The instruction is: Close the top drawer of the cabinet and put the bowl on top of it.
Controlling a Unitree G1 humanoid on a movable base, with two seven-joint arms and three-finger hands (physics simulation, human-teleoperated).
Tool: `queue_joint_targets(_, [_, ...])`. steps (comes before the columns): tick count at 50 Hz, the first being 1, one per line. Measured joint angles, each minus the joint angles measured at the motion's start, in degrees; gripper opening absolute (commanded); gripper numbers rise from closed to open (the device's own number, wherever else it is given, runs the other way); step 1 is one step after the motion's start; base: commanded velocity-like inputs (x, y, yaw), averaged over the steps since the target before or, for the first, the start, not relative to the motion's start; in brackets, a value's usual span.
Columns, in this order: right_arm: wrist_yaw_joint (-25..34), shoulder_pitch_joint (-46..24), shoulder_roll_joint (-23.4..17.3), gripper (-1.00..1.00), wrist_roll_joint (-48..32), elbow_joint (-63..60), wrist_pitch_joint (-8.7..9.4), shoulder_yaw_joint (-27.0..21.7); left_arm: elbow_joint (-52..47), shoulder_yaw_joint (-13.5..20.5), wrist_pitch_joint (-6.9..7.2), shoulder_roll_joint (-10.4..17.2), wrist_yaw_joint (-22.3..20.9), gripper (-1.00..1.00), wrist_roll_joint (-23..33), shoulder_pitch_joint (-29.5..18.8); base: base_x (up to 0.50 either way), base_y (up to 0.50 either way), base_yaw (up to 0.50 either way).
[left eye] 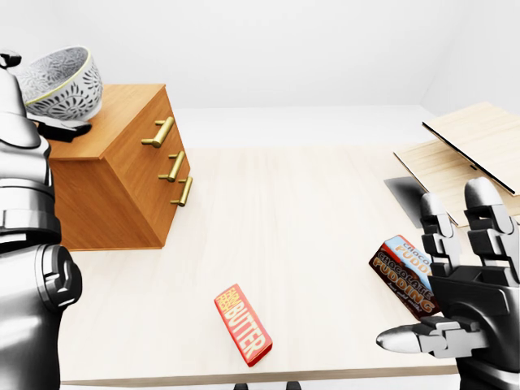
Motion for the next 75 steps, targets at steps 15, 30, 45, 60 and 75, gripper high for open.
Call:
queue_joint_targets(15, [0.1, 0.0, 0.0, 1.00, -0.1, 0.1, 0.00, 0.0, 0.3, 0.5, 0.00, -0.3, 0.6, 1.00, 0.6, -0.1, 0.00, 0.00, 0.00])
queue_joint_targets(30, [0.0, -0.1, 0.0, 1.00, -0.1, 0.2, 0.00, 0.1, -0.3, 0.4, 0.00, -0.1, 0.2, 1.00, 0.7, 0.0, 0.00, 0.00, 0.00])
queue_joint_targets(45, [0.0, 0.0, -0.1, 1.00, -0.3, 0.4, 0.00, 0.5, -13.9, 3.2, 0.00, 1.5, -3.9, 1.00, -3.7, 3.5, 0.00, 0.00, 0.00])
queue_joint_targets(60, [0.0, 0.3, -0.1, 1.00, -0.6, 0.7, 0.00, 0.9, -43.3, 7.8, 0.00, -0.5, -12.6, 1.00, -12.4, 15.7, 0.00, 0.00, 0.00])
queue_joint_targets(75, [-0.1, 0.6, -0.1, 1.00, -0.9, 0.7, 0.00, 1.5, -70.5, 12.2, 0.00, -4.8, -19.0, 1.00, -20.8, 28.4, 0.00, 0.00, 0.00])
